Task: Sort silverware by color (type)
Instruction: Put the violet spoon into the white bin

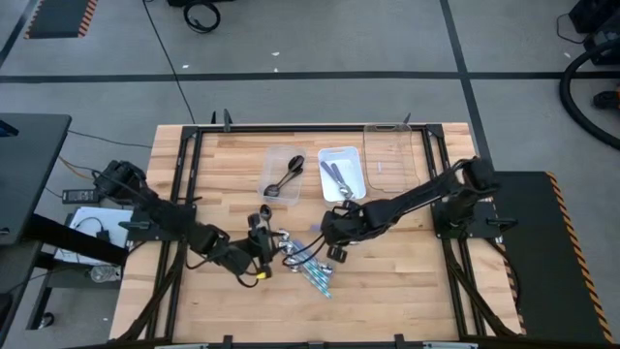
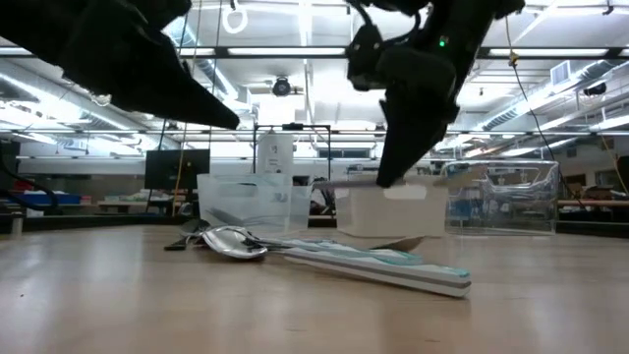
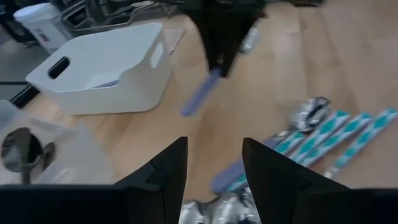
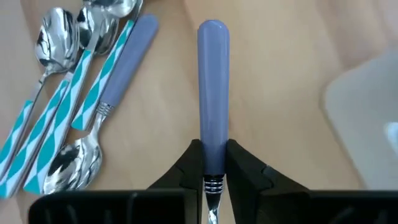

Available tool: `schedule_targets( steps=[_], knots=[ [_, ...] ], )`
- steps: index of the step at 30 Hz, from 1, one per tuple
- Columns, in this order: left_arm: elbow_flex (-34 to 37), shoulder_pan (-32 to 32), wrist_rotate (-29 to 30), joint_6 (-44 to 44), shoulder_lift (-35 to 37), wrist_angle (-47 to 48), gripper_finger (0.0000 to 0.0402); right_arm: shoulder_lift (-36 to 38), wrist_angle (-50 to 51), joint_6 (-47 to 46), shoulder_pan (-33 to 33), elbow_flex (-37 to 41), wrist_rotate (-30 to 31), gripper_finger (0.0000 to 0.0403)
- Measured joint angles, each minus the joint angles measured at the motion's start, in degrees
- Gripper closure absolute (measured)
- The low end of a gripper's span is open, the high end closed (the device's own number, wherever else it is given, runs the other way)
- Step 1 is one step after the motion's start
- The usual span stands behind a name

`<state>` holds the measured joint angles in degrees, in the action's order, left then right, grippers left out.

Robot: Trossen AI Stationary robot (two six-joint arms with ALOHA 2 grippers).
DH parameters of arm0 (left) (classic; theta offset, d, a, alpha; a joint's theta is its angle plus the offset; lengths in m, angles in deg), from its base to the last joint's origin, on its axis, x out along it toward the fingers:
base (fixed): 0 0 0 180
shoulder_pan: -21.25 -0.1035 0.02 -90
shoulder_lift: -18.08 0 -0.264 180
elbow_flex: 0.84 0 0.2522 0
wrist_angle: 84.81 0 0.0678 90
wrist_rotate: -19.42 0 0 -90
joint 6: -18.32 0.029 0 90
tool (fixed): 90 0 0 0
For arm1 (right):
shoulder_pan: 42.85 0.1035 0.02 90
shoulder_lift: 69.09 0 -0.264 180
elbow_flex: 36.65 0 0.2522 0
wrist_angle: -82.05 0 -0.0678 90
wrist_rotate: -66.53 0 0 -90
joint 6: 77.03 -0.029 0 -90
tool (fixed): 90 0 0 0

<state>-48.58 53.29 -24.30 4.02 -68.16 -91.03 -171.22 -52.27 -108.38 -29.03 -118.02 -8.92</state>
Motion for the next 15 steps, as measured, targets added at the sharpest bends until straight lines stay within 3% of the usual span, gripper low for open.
schedule_targets(
  steps=[10, 15],
  knots=[
    [-0.02, 3.14, -0.07, -11.01, 0.0, 0.48, 0.0239, 8.94, 5.01, 4.39, -2.94, -0.07, 0.46, 0.0347],
    [-0.02, 5.37, -0.07, -12.24, 0.0, 0.59, 0.0239, 12.79, 6.54, 6.76, -5.76, -0.11, 0.41, 0.0348]
  ],
)
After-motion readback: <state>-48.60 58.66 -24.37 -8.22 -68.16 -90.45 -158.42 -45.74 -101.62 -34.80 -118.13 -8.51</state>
